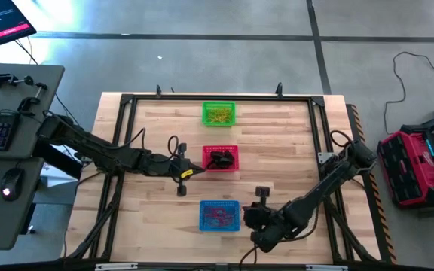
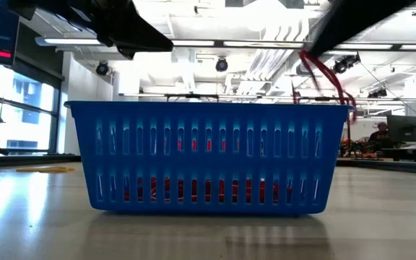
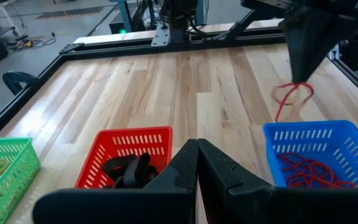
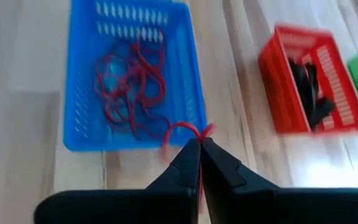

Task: Sort rubber bands into baskets
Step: Put the red rubber band into the blue bin

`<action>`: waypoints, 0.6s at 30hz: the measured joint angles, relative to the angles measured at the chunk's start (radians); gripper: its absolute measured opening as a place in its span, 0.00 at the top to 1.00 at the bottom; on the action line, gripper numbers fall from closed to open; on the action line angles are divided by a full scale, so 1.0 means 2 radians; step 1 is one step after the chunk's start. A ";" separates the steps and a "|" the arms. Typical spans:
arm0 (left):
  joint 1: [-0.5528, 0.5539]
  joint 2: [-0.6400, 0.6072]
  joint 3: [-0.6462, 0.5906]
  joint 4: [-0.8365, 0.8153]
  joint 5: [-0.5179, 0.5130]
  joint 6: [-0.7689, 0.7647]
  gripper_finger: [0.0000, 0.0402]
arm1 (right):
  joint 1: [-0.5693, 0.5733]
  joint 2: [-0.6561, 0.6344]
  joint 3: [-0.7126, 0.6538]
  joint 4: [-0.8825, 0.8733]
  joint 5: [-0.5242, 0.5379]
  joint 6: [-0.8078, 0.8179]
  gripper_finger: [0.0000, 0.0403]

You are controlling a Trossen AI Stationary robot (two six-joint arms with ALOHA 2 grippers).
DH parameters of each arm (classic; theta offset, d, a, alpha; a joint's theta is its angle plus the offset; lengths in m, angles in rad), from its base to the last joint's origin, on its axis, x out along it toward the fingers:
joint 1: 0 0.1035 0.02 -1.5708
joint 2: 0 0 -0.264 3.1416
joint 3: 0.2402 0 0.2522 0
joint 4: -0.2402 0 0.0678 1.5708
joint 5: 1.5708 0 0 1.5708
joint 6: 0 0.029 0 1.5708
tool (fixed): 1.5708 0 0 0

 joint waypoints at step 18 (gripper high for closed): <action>-0.005 0.000 0.000 -0.003 -0.002 0.005 1.00 | -0.085 0.007 0.000 0.163 -0.108 -0.207 1.00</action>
